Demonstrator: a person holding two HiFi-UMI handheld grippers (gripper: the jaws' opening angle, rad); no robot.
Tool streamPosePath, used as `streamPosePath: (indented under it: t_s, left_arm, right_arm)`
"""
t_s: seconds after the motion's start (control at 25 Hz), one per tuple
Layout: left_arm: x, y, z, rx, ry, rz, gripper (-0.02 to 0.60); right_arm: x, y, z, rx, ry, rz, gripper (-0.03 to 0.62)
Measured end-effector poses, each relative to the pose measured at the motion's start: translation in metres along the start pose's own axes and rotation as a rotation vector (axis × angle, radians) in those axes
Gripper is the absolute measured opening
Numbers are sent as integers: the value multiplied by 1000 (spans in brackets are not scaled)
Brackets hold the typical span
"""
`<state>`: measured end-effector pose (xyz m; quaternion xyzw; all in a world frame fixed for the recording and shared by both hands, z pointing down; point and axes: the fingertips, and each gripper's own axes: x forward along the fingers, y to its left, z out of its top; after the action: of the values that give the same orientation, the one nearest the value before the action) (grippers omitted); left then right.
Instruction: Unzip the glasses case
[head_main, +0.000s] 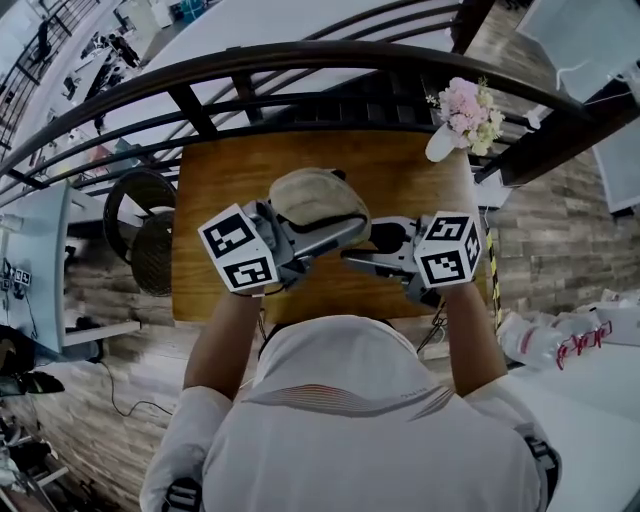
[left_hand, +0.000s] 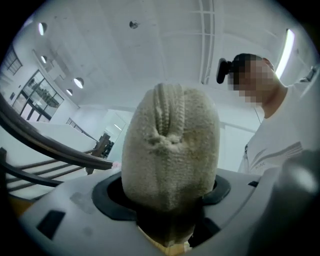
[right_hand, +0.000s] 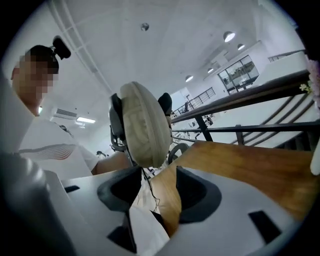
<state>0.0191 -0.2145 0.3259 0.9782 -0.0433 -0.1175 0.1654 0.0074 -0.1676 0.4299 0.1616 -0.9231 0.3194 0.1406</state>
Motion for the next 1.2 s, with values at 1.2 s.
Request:
streamPosePath:
  t_s: [1.2]
  left_arm:
    - [-27,54,-7,-189,-109,308,316]
  right_arm:
    - [6,-37,-2,-196,56,-417,52]
